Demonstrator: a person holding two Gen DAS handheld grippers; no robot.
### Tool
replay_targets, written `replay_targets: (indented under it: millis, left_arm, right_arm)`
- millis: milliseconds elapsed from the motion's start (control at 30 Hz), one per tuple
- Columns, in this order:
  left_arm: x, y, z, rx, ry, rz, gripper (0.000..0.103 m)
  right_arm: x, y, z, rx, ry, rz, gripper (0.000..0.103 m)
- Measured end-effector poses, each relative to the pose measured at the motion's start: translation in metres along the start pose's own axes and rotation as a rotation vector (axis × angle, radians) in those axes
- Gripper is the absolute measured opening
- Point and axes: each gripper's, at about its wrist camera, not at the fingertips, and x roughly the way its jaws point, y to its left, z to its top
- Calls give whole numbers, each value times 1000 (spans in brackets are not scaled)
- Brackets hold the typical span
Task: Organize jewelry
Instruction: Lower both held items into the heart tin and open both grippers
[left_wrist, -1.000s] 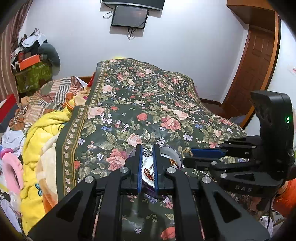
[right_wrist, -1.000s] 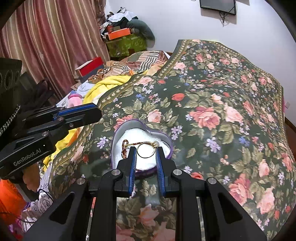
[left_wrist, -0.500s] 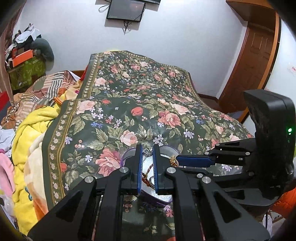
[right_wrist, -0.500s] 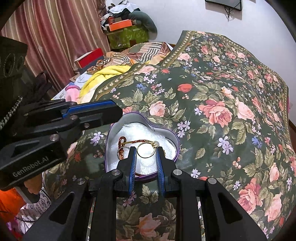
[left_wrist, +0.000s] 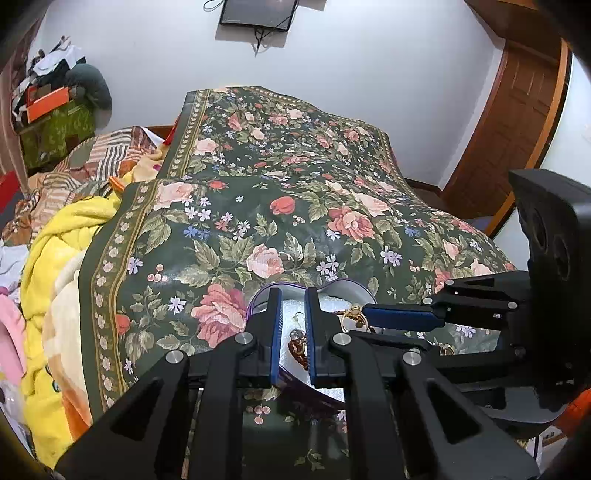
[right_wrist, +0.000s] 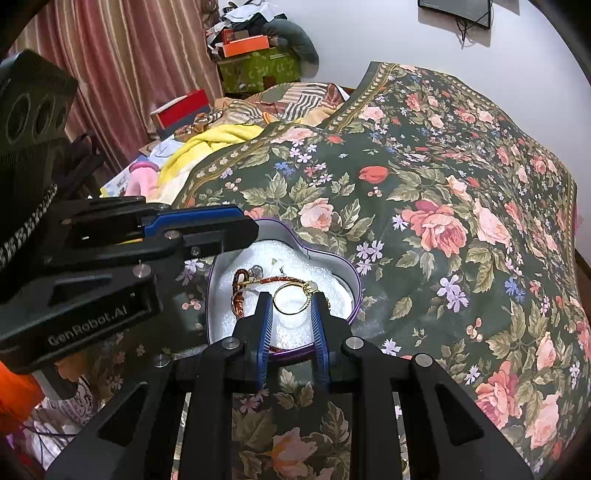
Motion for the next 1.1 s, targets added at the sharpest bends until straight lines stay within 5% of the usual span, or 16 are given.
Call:
replay_targets:
  millis: [733,900,1100]
  left_arm:
    - [-45,-35,-1,60,-36,12,9]
    - [-51,-57,-6,93,-32,10,26]
    - [-48,-84,-13,132,-10,-5,30]
  right_arm:
    - [-74,-19,-14,52,-115,-86,24]
    - [-94,-33,-26,91,-134,-109,25]
    - [-111,-49,-44,127,-133,-136,26]
